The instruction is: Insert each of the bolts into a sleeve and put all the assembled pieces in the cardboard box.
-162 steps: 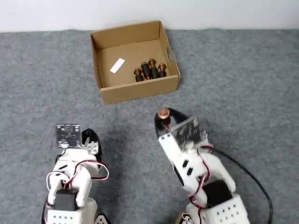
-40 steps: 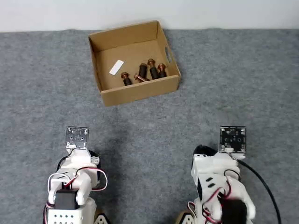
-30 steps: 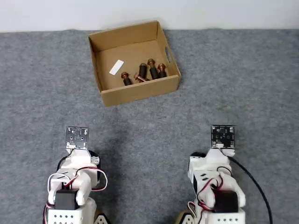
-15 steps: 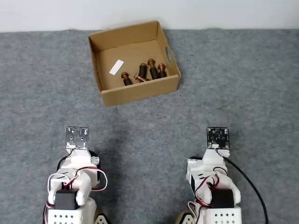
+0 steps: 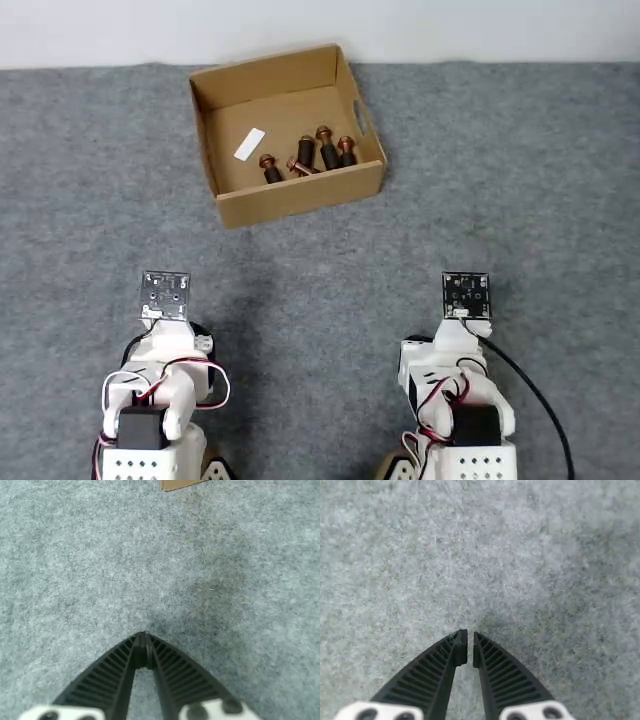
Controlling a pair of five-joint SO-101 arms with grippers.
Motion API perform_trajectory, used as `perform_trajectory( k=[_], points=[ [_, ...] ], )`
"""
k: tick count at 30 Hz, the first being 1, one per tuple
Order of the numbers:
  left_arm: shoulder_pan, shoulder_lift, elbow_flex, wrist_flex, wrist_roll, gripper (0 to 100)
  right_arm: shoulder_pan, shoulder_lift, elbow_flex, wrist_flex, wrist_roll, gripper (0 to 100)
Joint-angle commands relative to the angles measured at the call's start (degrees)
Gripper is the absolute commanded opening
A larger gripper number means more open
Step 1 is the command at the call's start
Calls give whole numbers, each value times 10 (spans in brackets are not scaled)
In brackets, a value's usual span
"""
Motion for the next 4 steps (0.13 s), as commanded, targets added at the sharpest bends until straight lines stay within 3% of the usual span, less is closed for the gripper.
perform_trajectory(
  k=[1,4],
  points=[
    [-5,-1,-4,2,-4,5,7,-3,11,-5,-3,9],
    [-5,-1,-4,2,-4,5,7,-3,11,-5,-3,9]
  ],
)
